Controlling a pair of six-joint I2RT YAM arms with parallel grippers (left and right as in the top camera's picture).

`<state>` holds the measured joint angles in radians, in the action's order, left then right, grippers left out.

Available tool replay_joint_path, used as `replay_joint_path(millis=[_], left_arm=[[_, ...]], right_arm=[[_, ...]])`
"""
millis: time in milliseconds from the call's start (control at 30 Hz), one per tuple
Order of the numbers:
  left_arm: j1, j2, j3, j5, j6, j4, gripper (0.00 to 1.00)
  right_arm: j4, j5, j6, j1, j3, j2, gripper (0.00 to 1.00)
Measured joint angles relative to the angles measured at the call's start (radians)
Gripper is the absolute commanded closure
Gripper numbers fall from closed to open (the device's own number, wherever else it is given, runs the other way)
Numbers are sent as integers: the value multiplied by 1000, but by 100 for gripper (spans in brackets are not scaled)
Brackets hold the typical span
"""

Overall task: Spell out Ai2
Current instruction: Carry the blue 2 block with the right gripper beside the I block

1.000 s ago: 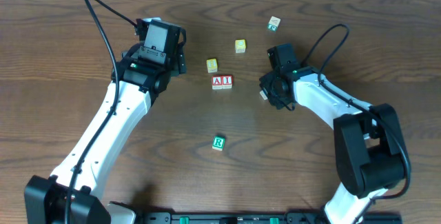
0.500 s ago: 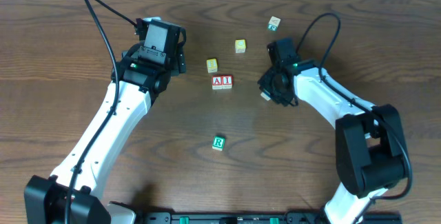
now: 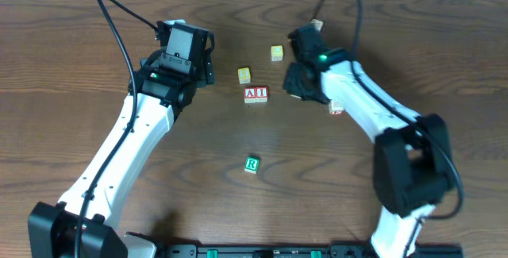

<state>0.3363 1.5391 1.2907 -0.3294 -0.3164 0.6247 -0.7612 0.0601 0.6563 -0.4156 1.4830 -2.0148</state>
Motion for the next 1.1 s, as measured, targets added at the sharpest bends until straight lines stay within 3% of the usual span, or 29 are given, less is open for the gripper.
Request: replay_joint_path(millis=[133, 200, 667, 767, 967, 1100], left_arm=[[0, 0, 0, 0, 0, 0, 4], [0, 0, 0, 0, 0, 0, 5], [0, 0, 0, 0, 0, -23, 5], [0, 0, 0, 0, 0, -23, 5], [0, 0, 0, 0, 0, -23, 5], [0, 0, 0, -3, 0, -31, 5]], right_arm=[[-89, 40, -46, -33, 101, -127, 82], [-87, 53, -56, -38, 113, -159, 73], [-19, -25, -84, -15, 126, -159, 74], [-19, -34, -91, -15, 126, -159, 65], [-19, -39, -97, -15, 126, -159, 67], [-20, -36, -101, -15, 126, -159, 59]])
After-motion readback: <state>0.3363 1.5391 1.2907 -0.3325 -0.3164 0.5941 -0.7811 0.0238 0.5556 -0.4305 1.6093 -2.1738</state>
